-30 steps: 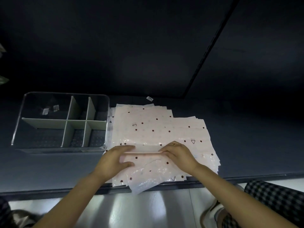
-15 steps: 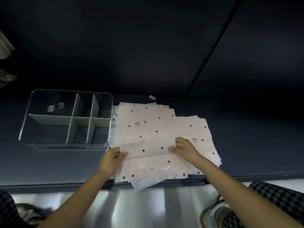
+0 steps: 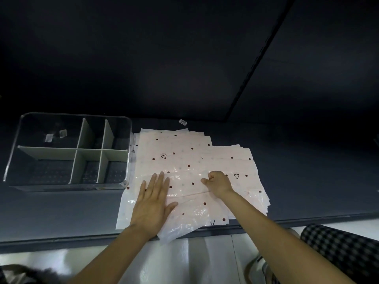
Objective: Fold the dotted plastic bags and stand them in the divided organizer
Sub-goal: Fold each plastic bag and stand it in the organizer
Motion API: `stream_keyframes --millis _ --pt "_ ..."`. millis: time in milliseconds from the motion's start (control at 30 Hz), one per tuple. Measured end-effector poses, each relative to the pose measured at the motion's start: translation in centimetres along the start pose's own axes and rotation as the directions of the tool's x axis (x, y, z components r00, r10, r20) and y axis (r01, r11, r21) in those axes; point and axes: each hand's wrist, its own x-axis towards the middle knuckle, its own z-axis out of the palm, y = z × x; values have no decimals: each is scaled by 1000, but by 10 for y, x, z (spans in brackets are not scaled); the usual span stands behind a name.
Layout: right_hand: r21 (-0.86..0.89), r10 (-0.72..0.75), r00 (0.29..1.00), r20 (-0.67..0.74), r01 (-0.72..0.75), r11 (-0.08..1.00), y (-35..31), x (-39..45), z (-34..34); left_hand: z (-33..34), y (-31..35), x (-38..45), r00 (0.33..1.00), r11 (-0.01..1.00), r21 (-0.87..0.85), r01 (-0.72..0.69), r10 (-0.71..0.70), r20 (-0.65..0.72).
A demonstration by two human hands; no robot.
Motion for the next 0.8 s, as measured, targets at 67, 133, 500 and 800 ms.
stream_keyframes --millis 67,133,500,800 --pt "-1 1 1000 -2 -1 1000 0 1 1 8 -10 0 995 997 77 12 -19 97" --pt "-5 -3 1000 -6 3 1000 1 3 3 10 -18 -1 985 993 114 28 -47 166" --pt "-342 -408 837 -364 287 895 -21 -38 25 13 -23 1 983 993 116 18 -38 179" --pt "-528 -534 818 214 557 641 -26 -34 83 16 -22 2 978 986 164 20 -53 204"
